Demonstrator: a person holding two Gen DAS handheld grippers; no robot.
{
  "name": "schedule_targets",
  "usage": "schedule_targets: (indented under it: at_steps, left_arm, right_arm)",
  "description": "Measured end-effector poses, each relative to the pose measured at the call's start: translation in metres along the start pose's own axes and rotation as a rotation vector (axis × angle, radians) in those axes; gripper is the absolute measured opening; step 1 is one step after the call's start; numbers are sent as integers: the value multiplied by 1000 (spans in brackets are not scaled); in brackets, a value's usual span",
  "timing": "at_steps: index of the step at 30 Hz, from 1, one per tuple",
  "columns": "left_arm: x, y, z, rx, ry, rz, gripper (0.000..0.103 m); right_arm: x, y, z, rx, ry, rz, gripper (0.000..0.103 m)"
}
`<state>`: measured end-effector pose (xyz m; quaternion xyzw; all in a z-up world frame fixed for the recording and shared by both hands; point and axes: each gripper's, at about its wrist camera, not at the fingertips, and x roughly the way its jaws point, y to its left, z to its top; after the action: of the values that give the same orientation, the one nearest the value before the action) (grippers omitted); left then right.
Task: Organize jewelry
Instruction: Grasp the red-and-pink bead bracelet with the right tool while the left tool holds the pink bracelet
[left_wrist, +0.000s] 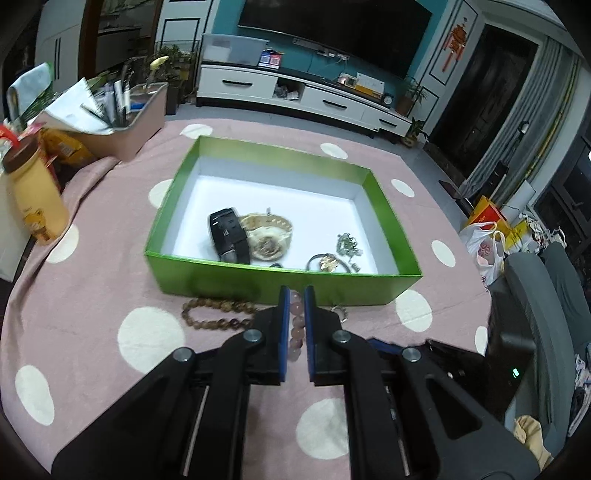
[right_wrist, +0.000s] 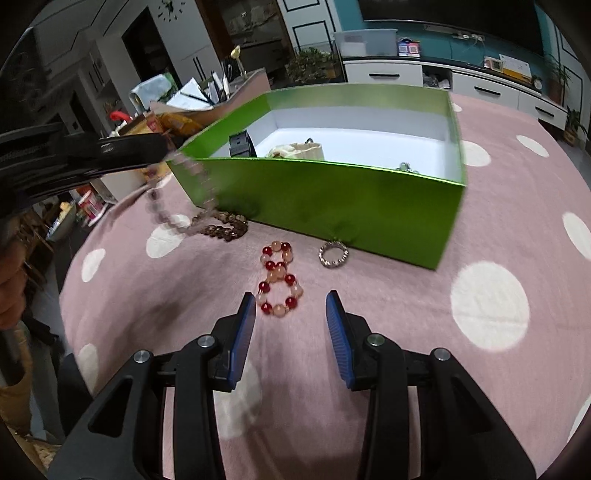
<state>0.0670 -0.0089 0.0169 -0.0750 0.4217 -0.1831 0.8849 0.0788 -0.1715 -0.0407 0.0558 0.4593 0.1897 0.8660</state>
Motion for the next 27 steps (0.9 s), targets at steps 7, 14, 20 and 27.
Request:
schedule_targets:
  at_steps: [7,14,20,27]
  left_arm:
    - [-3,30,-12,-60,18,21,7]
    - [-3,43,-17,-87,24,14,7]
    - [-6,44,-18,-93,18,4,7]
    - [-15,41,-17,-87,0,-9,7]
  right_arm:
    - [23,12,7,-89,43,-73,26]
    - [28,21,8,-155,43,-134,7]
    - [13,24,8,-152,1,-137,7]
    - [-27,28,21,-172,-102,-138,7]
